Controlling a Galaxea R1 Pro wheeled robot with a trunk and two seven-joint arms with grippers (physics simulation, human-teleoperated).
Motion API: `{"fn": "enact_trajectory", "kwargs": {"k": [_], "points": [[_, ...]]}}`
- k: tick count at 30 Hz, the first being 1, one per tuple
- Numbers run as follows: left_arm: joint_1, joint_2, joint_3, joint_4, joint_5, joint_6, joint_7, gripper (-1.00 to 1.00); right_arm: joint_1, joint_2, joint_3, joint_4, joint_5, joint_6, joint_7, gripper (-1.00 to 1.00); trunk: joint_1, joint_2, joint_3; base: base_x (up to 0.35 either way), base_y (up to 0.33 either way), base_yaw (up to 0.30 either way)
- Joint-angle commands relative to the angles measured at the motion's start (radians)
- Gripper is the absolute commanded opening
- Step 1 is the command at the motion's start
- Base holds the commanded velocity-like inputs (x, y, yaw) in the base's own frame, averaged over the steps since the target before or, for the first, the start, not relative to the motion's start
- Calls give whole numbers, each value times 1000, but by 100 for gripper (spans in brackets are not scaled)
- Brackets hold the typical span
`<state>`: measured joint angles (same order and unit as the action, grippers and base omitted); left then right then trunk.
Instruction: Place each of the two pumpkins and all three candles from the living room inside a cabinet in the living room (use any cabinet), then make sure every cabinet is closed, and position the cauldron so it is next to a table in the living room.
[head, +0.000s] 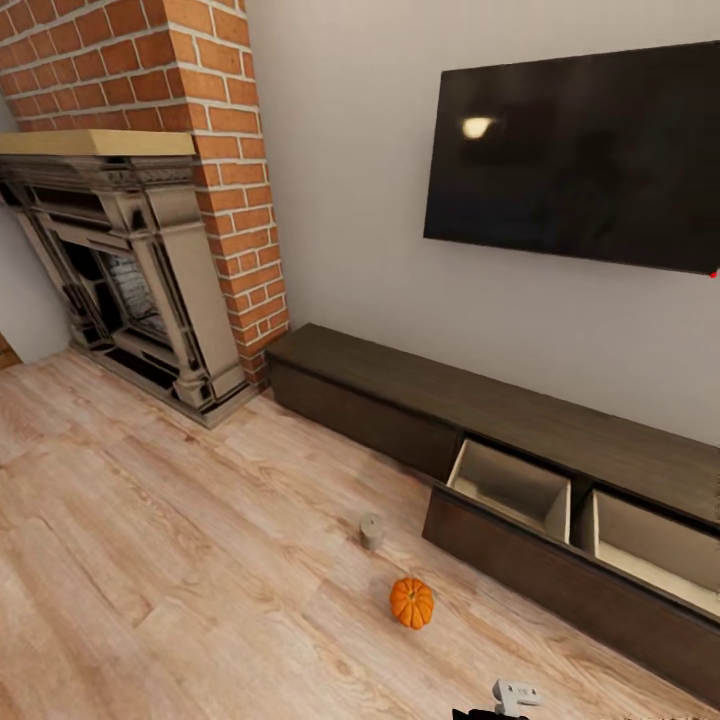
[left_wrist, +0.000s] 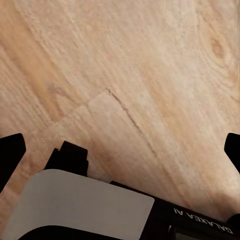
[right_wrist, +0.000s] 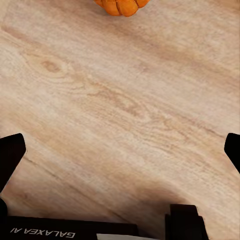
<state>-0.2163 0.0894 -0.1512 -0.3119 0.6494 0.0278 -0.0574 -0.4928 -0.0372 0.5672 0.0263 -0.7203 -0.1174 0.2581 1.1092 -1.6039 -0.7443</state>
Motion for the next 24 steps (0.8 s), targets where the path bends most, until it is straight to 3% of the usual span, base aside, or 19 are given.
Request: {"fn": "enact_trajectory", "kwargs": {"k": [1,7,15,24], "points": [[0,1,-7,-1,10,3,-1,100,-1,0,8,3,-10,-4,6,100,0,0,-1,187,266,-261],[0,1,-7,-1,10,3,-1,100,-1,0,8,3,-11,-3,7,100,0,0,-1,134,266,-273],[0,1,-7,-1,10,3,-1,100,-1,0,8,3,-11,-2,7,100,0,0,-1,15,76,-280],[0,2,-7,-1,10,3,-1,100,-1,0,8,3,-13,-2,7,100,0,0,-1,97,192,-280]]}}
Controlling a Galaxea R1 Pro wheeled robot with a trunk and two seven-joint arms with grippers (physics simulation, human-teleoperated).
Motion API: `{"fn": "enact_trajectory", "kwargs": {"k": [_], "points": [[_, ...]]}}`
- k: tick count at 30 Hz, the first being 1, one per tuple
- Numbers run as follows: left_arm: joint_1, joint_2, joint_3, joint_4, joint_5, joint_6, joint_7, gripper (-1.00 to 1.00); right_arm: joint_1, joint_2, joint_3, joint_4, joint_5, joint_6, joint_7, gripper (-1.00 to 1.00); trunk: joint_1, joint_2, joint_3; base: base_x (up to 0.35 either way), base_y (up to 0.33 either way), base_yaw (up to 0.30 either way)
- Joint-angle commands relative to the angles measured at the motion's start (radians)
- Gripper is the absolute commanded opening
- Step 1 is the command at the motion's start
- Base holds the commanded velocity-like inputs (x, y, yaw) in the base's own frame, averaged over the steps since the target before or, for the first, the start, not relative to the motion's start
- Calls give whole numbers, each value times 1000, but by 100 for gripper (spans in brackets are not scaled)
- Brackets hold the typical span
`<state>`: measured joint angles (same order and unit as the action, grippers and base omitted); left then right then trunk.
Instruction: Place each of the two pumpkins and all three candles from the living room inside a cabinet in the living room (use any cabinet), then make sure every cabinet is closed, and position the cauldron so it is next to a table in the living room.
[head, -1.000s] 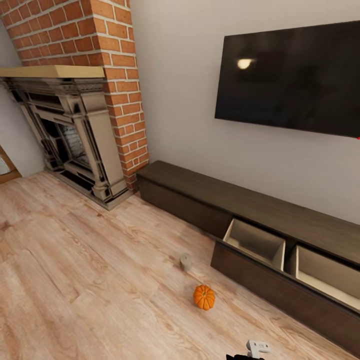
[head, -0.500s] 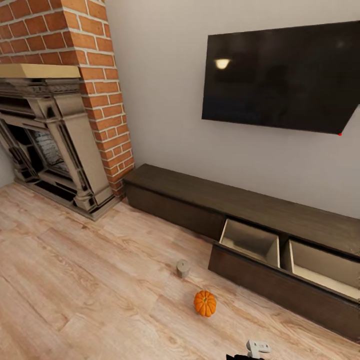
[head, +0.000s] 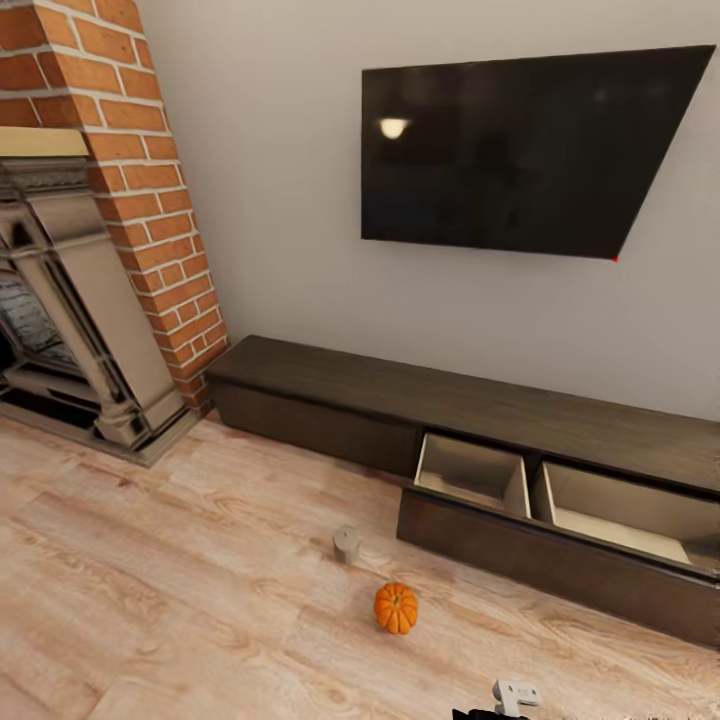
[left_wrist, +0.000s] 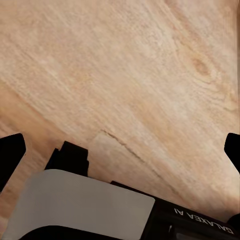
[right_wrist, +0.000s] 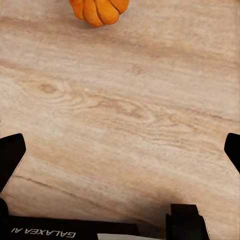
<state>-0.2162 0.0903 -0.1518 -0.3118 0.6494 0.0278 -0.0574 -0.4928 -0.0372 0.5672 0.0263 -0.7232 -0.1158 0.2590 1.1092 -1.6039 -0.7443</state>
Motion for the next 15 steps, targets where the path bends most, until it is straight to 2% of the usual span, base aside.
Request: {"fn": "enact_trajectory", "kwargs": {"k": [1,11,15], "points": [[0,1,-6,-1,10,3,-1,100,-1,0,8,3,-10,-4,6,100,0,0,-1,197,212,-280],[0,0,-6,-2,10,3,-1,100,-1,0,8,3,-10,-4,5,100,0,0,-1,228,225,-280],[0,0,-6,-2,9,3,-1,100,-1,1,8,3,-10,-3,6,100,0,0,-1,130,152,-273]]}}
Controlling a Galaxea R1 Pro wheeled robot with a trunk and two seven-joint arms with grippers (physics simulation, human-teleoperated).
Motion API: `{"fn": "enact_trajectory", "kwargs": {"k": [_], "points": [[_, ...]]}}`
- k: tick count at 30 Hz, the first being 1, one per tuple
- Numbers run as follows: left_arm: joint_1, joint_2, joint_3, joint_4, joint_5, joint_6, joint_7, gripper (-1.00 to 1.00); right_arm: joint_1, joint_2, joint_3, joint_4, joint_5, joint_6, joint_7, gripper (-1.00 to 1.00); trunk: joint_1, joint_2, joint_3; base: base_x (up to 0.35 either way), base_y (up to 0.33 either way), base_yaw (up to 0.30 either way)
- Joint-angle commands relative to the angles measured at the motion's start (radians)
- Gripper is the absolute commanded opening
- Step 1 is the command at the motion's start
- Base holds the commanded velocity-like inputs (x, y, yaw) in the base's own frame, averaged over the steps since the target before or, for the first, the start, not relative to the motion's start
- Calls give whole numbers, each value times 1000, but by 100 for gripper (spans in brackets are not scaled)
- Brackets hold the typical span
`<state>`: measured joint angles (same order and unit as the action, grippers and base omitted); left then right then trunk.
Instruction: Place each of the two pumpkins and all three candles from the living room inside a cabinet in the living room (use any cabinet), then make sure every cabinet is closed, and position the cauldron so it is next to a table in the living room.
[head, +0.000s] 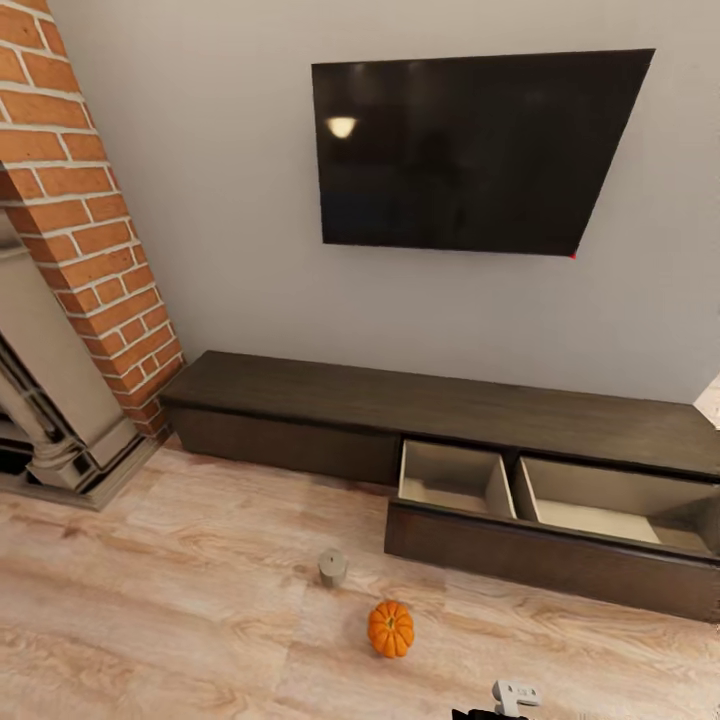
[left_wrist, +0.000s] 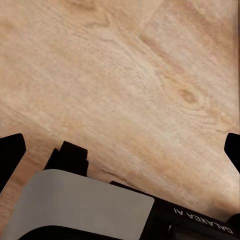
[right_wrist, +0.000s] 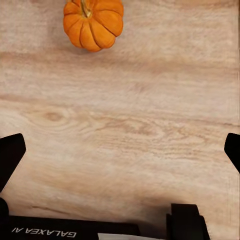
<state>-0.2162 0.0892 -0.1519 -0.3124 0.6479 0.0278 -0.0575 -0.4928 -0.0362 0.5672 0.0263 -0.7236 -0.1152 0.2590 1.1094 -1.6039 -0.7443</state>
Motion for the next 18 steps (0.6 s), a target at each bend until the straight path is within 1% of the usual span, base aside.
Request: {"fn": "enact_trajectory", "kwargs": {"k": [1,3,6,15,18], "points": [[0,1,-6,-1,10,3,-1,100,-1,1,8,3,-12,-3,6,100,0,0,-1,37,139,-138],[0,0,-6,-1,10,3,-1,100,-1,0,8,4,-12,-2,8,100,0,0,-1,24,172,-91],[0,0,-6,-2,10,2,-1,100,-1,7,7,6,-13,-2,9,100,0,0,-1,40,127,-25],[0,0,-7,-2,10,1,-1,100,-1,12,7,5,-15,-7,5,100,0,0,-1,13,15,-3],[0,0,-8,-2,10,1,-1,100,-1,12,7,5,-20,-8,5,100,0,0,-1,167,17,0]]}}
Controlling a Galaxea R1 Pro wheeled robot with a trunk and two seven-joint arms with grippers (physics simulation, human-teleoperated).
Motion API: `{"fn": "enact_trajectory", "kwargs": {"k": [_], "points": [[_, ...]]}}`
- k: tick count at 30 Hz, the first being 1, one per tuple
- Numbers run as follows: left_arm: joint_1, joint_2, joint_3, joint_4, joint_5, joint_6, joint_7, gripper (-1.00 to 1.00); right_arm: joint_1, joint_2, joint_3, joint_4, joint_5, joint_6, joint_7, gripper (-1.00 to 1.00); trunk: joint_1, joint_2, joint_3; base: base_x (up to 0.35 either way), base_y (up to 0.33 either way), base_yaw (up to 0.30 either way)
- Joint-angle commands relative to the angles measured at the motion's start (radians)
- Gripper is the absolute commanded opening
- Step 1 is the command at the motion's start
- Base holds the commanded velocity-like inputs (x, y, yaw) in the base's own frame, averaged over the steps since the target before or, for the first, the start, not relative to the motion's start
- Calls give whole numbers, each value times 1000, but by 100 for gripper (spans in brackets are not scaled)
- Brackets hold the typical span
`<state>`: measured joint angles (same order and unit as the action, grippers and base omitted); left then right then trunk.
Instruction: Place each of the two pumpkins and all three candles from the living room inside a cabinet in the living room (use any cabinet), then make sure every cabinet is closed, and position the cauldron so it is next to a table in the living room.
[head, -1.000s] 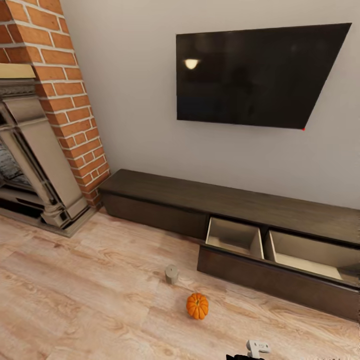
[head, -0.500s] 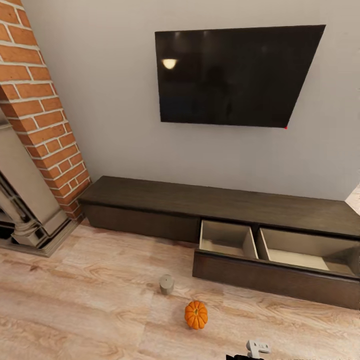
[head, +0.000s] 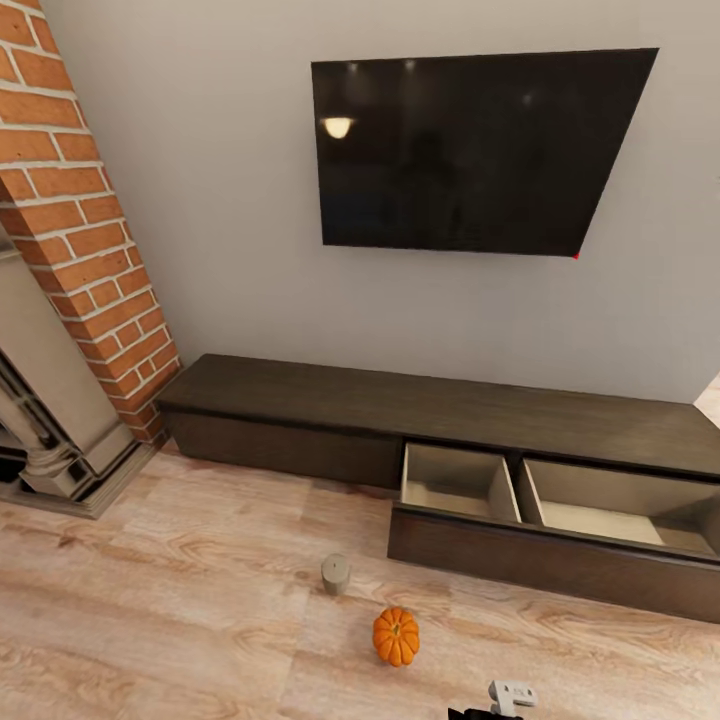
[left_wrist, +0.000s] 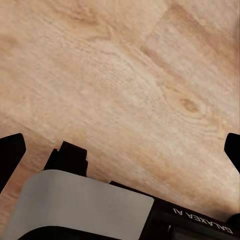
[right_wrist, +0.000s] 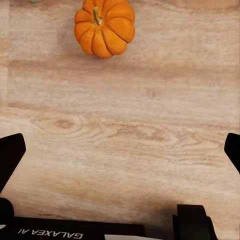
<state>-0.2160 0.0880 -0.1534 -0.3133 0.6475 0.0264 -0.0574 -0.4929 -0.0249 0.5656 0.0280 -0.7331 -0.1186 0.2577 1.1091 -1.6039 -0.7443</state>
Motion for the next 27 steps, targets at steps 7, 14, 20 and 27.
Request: {"fn": "enact_trajectory", "kwargs": {"k": [7,14,20,27], "points": [[0,0,-6,-1,10,3,-1,100,-1,0,7,3,-17,-4,6,100,0,0,-1,76,9,0],[0,1,-6,-1,10,3,-1,100,-1,0,3,1,-20,-6,5,100,0,0,-1,123,1,0],[0,1,-6,-1,10,3,-1,100,-1,0,0,1,-22,-6,4,100,0,0,-1,175,109,0],[0,0,-6,-1,10,3,-1,100,-1,0,-1,1,-20,-5,3,100,0,0,-1,28,19,0]]}}
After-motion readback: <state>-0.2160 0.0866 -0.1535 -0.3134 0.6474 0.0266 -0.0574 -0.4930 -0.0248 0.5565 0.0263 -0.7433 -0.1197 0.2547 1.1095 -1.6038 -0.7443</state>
